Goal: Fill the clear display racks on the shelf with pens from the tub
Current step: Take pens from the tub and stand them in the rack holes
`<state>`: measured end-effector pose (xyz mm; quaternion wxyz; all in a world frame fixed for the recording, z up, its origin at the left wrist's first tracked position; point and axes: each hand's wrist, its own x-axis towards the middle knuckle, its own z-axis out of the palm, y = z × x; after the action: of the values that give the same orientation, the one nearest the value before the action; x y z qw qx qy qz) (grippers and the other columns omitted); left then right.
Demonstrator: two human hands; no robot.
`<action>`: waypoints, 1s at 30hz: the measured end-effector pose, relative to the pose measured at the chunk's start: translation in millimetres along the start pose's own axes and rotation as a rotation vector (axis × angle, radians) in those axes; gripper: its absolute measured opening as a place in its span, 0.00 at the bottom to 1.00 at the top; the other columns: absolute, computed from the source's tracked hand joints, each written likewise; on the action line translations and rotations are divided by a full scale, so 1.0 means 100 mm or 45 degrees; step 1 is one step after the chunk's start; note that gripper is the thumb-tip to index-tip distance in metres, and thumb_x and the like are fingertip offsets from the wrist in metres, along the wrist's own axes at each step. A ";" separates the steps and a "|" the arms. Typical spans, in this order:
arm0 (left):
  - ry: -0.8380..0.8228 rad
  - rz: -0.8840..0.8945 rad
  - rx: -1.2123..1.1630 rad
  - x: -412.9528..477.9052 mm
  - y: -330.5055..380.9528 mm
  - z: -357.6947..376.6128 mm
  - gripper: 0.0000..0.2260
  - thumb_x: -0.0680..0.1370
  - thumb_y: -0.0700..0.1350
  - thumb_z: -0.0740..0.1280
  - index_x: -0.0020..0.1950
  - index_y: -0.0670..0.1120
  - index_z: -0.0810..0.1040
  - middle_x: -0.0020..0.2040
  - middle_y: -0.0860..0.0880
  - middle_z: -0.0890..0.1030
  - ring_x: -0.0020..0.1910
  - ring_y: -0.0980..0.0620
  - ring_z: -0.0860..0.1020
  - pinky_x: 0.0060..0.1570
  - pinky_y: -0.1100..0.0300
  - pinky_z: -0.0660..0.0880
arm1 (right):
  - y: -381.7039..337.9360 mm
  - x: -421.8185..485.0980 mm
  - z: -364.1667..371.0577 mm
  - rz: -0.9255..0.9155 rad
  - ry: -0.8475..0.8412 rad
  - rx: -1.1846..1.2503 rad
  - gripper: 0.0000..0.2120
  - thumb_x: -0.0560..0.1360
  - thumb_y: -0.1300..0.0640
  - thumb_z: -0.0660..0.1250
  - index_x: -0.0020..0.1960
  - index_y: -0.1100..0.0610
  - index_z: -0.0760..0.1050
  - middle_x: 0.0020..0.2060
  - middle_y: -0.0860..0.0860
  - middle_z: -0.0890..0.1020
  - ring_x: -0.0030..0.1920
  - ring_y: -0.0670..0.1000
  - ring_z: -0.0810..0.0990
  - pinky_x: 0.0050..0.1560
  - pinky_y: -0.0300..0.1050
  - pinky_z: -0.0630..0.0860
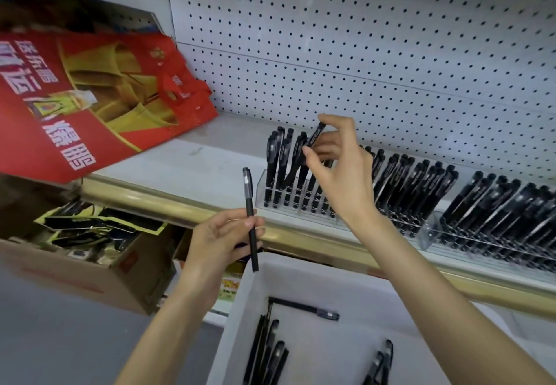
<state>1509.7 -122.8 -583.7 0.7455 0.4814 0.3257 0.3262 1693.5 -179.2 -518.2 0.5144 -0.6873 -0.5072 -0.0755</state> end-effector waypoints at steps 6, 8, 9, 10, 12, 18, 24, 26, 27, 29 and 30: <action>0.000 -0.002 0.015 0.01 -0.05 -0.02 0.07 0.76 0.37 0.66 0.52 0.40 0.80 0.46 0.43 0.85 0.46 0.47 0.84 0.48 0.55 0.81 | 0.03 0.01 0.01 -0.055 -0.023 -0.110 0.21 0.75 0.60 0.70 0.65 0.55 0.69 0.41 0.44 0.78 0.43 0.41 0.79 0.52 0.35 0.77; -0.009 0.003 0.011 0.00 -0.06 -0.02 0.06 0.76 0.37 0.66 0.52 0.40 0.80 0.46 0.42 0.85 0.46 0.48 0.84 0.46 0.57 0.81 | 0.06 -0.01 0.05 -0.093 -0.047 -0.177 0.20 0.74 0.60 0.70 0.65 0.55 0.70 0.41 0.45 0.78 0.43 0.43 0.79 0.51 0.42 0.79; -0.011 0.006 0.008 0.00 -0.06 -0.02 0.06 0.76 0.36 0.66 0.51 0.39 0.80 0.46 0.42 0.85 0.45 0.48 0.84 0.45 0.57 0.81 | 0.07 -0.03 0.07 -0.117 -0.052 -0.214 0.20 0.74 0.60 0.70 0.65 0.55 0.70 0.41 0.45 0.78 0.43 0.43 0.79 0.50 0.43 0.79; -0.013 0.009 0.006 0.00 -0.07 -0.02 0.06 0.76 0.36 0.66 0.51 0.39 0.80 0.46 0.42 0.85 0.45 0.48 0.84 0.45 0.58 0.81 | 0.09 -0.03 0.09 -0.143 -0.054 -0.250 0.20 0.74 0.60 0.70 0.65 0.56 0.71 0.41 0.45 0.78 0.42 0.44 0.79 0.48 0.45 0.79; -0.017 0.011 0.003 0.00 -0.07 -0.03 0.06 0.76 0.36 0.66 0.51 0.39 0.80 0.46 0.42 0.85 0.44 0.48 0.84 0.44 0.58 0.81 | 0.12 -0.06 0.14 -0.194 -0.063 -0.321 0.20 0.74 0.60 0.70 0.65 0.56 0.71 0.42 0.47 0.79 0.43 0.45 0.79 0.47 0.43 0.78; 0.010 0.004 0.011 0.00 -0.08 -0.08 0.06 0.76 0.36 0.66 0.51 0.39 0.80 0.46 0.42 0.85 0.45 0.47 0.84 0.49 0.53 0.80 | 0.20 -0.13 0.24 -0.238 -0.098 -0.407 0.20 0.73 0.62 0.71 0.64 0.59 0.72 0.48 0.53 0.78 0.49 0.49 0.73 0.50 0.44 0.74; 0.004 0.004 0.008 0.00 -0.07 -0.08 0.06 0.76 0.36 0.66 0.51 0.40 0.80 0.46 0.42 0.85 0.45 0.47 0.84 0.49 0.53 0.80 | 0.23 -0.10 0.22 -0.213 -0.056 -0.446 0.22 0.72 0.61 0.73 0.64 0.59 0.73 0.48 0.54 0.73 0.49 0.55 0.75 0.48 0.52 0.78; -0.008 0.007 0.014 -0.01 -0.07 -0.08 0.06 0.76 0.36 0.66 0.52 0.40 0.80 0.46 0.42 0.85 0.46 0.47 0.83 0.49 0.53 0.80 | 0.24 -0.09 0.22 -0.210 -0.059 -0.439 0.22 0.71 0.60 0.73 0.64 0.58 0.73 0.48 0.53 0.72 0.48 0.54 0.75 0.46 0.53 0.78; -0.011 0.008 0.017 -0.01 -0.07 -0.07 0.06 0.76 0.37 0.66 0.52 0.40 0.80 0.46 0.42 0.85 0.46 0.47 0.84 0.49 0.53 0.80 | 0.23 -0.09 0.21 -0.208 -0.058 -0.430 0.23 0.71 0.60 0.73 0.64 0.58 0.73 0.47 0.53 0.72 0.48 0.54 0.75 0.45 0.53 0.78; -0.015 0.005 0.022 -0.02 -0.08 -0.07 0.07 0.76 0.37 0.66 0.52 0.39 0.80 0.47 0.42 0.85 0.46 0.47 0.84 0.50 0.52 0.80 | 0.23 -0.09 0.21 -0.207 -0.058 -0.420 0.23 0.71 0.60 0.73 0.64 0.57 0.73 0.47 0.52 0.71 0.49 0.54 0.75 0.45 0.52 0.78; -0.016 0.002 0.026 -0.02 -0.08 -0.07 0.07 0.76 0.37 0.66 0.53 0.39 0.80 0.47 0.42 0.85 0.46 0.47 0.84 0.50 0.52 0.80 | 0.23 -0.10 0.20 -0.211 -0.059 -0.420 0.23 0.71 0.60 0.73 0.65 0.57 0.73 0.47 0.52 0.71 0.49 0.54 0.74 0.45 0.51 0.78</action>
<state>1503.9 -123.4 -593.2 0.7424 0.4913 0.3238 0.3204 1698.4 -168.1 -548.1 0.3747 -0.7199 -0.5546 -0.1839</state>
